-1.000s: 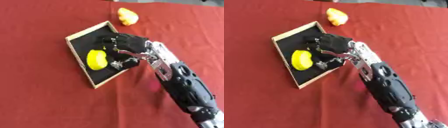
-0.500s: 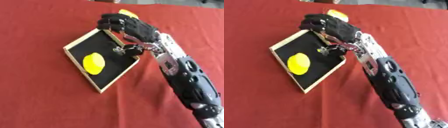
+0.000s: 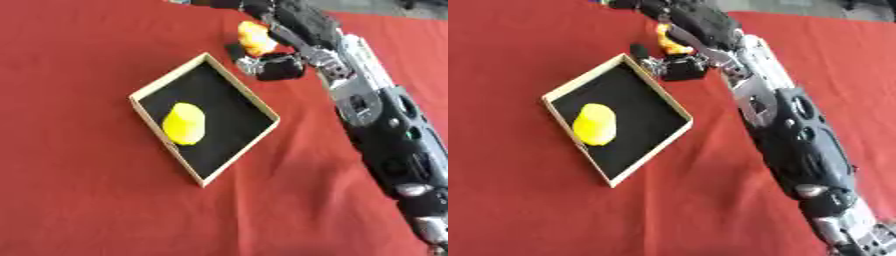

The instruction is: Pick up objects on the table and place them in the box.

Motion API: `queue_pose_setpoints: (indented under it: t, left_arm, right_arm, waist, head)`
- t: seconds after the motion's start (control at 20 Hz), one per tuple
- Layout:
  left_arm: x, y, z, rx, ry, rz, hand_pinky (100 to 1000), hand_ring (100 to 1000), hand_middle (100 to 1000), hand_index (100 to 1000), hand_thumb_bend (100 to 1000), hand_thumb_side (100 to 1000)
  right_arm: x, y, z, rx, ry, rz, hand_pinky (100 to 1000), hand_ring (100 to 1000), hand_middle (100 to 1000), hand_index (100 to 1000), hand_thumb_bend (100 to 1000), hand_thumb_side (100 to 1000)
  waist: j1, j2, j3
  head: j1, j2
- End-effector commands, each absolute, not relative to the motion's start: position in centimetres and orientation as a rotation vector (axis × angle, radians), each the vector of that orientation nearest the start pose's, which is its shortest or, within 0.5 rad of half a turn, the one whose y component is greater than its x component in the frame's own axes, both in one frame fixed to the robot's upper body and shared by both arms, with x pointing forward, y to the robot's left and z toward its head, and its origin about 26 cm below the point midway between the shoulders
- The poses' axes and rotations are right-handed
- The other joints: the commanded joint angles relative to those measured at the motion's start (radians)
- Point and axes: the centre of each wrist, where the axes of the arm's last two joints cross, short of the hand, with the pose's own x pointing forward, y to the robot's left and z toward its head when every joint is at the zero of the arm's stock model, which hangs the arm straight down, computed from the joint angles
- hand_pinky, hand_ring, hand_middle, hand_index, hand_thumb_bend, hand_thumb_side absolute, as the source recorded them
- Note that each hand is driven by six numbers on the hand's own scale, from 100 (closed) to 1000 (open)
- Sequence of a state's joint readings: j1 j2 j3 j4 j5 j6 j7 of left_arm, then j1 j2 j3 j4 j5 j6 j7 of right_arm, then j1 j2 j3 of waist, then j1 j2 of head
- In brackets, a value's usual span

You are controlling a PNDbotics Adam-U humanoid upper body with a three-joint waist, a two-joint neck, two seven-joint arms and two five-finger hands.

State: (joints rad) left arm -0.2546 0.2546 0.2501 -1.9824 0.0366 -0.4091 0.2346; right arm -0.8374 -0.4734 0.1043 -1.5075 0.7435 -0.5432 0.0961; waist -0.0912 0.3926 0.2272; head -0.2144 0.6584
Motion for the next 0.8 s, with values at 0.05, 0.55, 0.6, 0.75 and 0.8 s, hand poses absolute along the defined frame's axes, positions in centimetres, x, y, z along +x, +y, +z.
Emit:
queue_pose_setpoints:
  t: [0.05, 0.55, 0.6, 0.75, 0.8]
  left_arm:
    - [28.9, 31.8, 20.0, -0.505, 3.51, -0.18, 856, 698, 800, 888, 100, 719]
    - [29.0, 31.7, 20.1, -0.498, 3.511, -0.174, 857, 697, 801, 888, 100, 719]
    - [29.0, 31.7, 20.1, -0.496, 3.511, -0.173, 857, 697, 801, 888, 100, 719]
    - [29.0, 31.7, 20.1, -0.494, 3.512, -0.171, 857, 697, 801, 888, 100, 719]
    - [29.0, 31.7, 20.1, -0.492, 3.512, -0.171, 857, 697, 802, 888, 100, 719]
  right_arm:
    - [40.8, -27.4, 30.6, 1.13, 2.65, -1.648, 909, 961, 874, 919, 100, 177]
    - [43.0, -33.1, 29.7, 1.24, 2.685, -1.919, 911, 962, 880, 927, 100, 198]
    - [43.2, -33.3, 29.6, 1.24, 2.676, -1.938, 912, 964, 883, 928, 100, 198]
    - [43.7, -33.6, 29.4, 1.242, 2.641, -2.0, 913, 965, 884, 929, 100, 198]
    - [43.9, -33.6, 29.3, 1.24, 2.629, -2.023, 913, 966, 886, 930, 100, 199]
  waist:
    - [0.004, -0.025, -0.001]
    - [0.003, -0.019, 0.003]
    - [0.003, -0.018, 0.003]
    - [0.002, -0.017, 0.005]
    - [0.002, -0.016, 0.006]
  head:
    - [0.003, -0.007]
    - [0.001, -0.011]
    - [0.0, -0.012]
    - [-0.003, -0.012]
    - [-0.004, -0.013]
